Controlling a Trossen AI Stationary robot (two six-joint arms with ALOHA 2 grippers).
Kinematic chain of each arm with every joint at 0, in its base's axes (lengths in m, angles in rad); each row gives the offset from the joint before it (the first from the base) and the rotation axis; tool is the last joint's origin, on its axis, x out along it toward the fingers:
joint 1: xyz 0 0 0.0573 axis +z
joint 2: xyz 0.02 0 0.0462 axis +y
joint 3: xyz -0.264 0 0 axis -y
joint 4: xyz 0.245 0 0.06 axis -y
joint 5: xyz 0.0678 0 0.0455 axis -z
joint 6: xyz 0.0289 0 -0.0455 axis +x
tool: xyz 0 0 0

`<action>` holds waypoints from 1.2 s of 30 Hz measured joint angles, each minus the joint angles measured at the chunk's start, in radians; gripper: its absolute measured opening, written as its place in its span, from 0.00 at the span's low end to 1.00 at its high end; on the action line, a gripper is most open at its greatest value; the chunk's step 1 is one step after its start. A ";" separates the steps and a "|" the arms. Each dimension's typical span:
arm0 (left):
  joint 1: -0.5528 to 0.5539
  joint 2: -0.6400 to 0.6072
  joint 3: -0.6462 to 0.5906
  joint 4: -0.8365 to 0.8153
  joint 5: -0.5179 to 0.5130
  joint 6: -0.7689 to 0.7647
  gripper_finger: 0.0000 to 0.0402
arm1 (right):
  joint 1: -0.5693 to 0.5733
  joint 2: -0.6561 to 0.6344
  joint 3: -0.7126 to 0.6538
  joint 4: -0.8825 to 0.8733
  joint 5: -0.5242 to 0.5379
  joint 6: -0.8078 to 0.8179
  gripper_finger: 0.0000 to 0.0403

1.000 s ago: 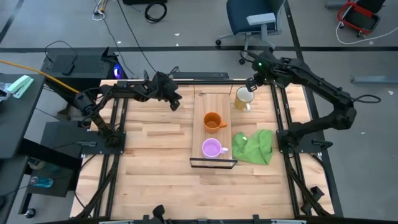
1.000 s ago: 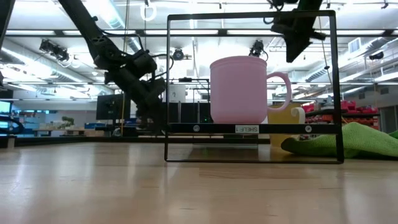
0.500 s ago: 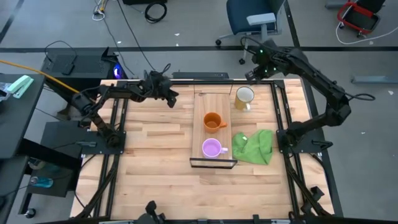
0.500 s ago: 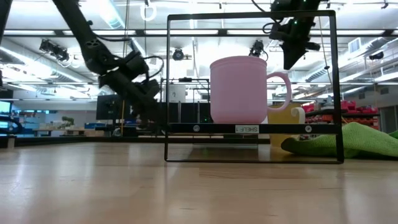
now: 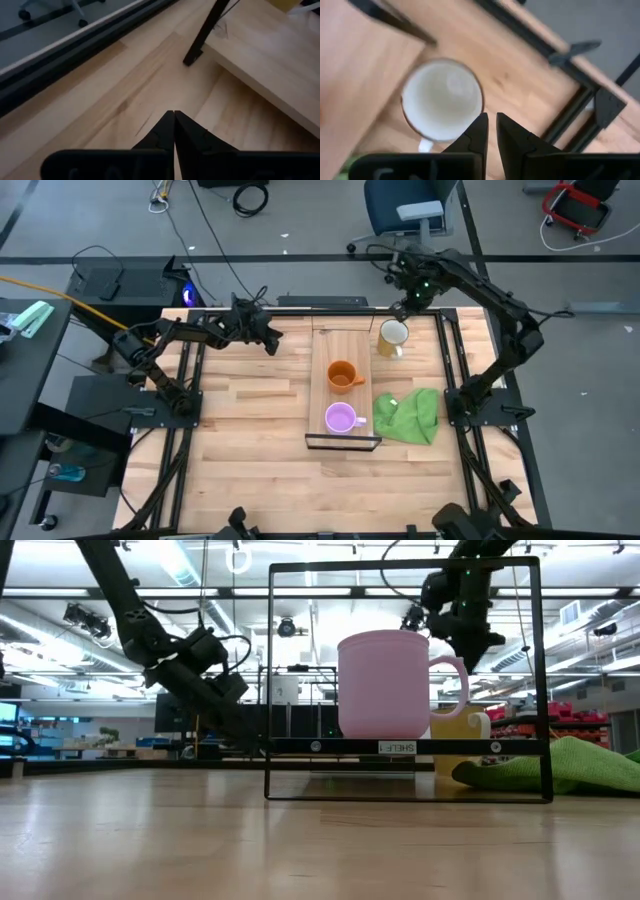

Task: Stack small to large cups/mugs on shelf
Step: Put the yellow mug on the shelf

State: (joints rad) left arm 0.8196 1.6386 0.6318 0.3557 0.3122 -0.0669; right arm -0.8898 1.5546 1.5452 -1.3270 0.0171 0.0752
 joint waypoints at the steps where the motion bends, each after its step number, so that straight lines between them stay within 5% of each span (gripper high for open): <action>1: 0.000 0.000 0.000 -0.003 0.000 0.000 0.03 | 0.000 0.010 0.000 -0.024 0.000 -0.003 0.11; 36: -0.001 0.000 0.000 -0.017 0.000 0.010 0.03 | -0.006 -0.071 -0.360 0.293 -0.044 0.132 0.18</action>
State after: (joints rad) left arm 0.8188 1.6386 0.6315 0.3386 0.3122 -0.0570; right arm -0.8959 1.4838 1.1856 -1.0338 -0.0265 0.2073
